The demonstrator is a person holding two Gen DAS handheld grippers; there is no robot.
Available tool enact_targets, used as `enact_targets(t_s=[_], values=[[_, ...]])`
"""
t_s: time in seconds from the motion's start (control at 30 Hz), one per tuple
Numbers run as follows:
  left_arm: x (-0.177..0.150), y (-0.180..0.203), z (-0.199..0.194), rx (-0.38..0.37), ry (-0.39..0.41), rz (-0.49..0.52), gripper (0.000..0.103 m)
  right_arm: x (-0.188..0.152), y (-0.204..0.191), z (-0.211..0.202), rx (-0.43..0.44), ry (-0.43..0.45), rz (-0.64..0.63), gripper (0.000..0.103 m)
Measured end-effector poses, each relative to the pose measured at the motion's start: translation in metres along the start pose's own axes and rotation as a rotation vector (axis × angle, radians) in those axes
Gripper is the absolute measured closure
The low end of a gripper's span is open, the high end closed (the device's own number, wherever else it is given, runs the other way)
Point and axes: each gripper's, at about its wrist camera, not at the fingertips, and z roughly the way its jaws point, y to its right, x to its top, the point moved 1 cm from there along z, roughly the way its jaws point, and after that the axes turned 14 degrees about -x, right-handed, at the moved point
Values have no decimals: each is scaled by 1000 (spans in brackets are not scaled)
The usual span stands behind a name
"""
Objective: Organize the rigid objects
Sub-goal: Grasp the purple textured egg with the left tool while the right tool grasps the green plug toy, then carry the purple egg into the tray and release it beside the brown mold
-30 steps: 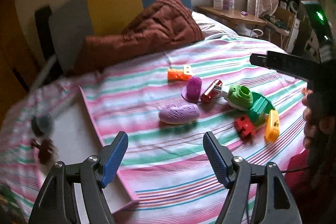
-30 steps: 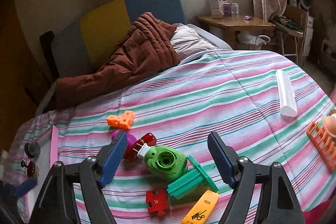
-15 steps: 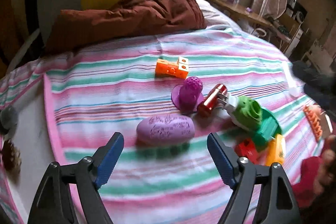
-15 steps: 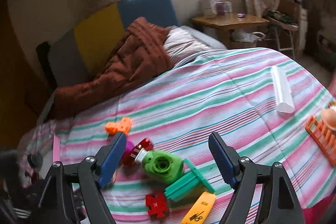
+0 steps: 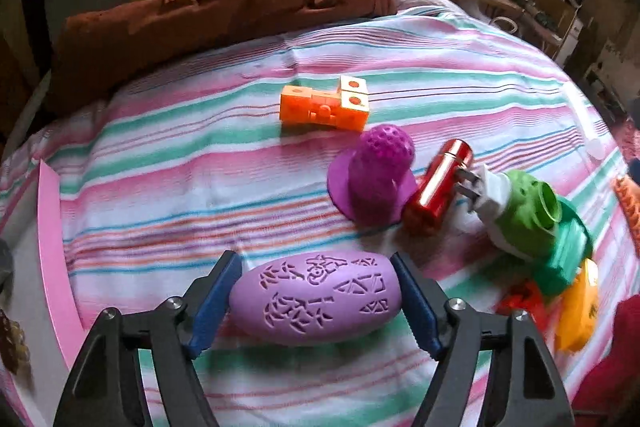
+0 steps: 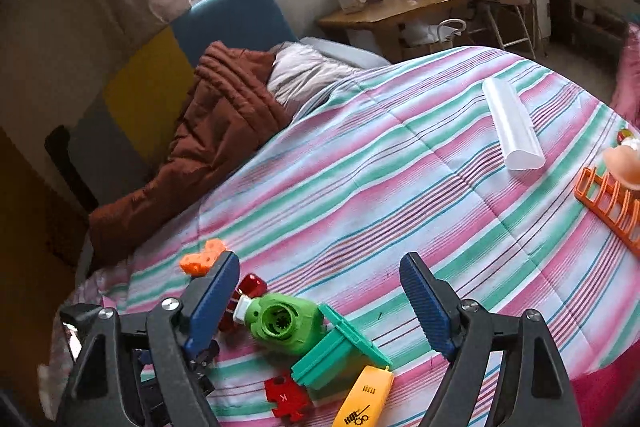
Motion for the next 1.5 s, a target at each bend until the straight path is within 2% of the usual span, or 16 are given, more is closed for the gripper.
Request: enact_targets(t_s=[0.13,0.27,0.47,0.6,0.7,0.8,0.83,1.0,1.1,1.27,1.37,1.5], values=[[-15,4,-27,-16,45,16,25,-7,-16,9,9,-38,-82,20],[-29,12,-61,-23,93,45,25,-22,-40,15,2,-80,-226,20],[-40,17,-105,-8,147,81,25,-49,-71,30,-58,-144,-470,20],[-48,16,-131,-1,187,80,25,-63,-99,48,-115,-145,-749,20],[-54,12,-153,17,224,68,25,-63,-105,62,-166,-124,-837,20],[-61,6,-171,31,250,44,25,-61,-105,73,-185,-139,-857,22],[-63,3,-177,44,260,38,25,-62,-106,76,-185,-145,-858,38],[-76,-11,-196,90,284,5,25,-69,-108,73,-173,-154,-838,39],[-84,-21,-203,120,289,-18,25,-75,-118,59,-161,-113,-847,39],[-101,-37,-216,173,304,-58,25,-86,-136,24,-49,-62,-813,39],[-111,-47,-223,190,308,-88,25,-100,-147,14,47,-88,-808,39],[-123,-60,-229,203,307,-119,25,-133,-161,5,126,-119,-839,39]])
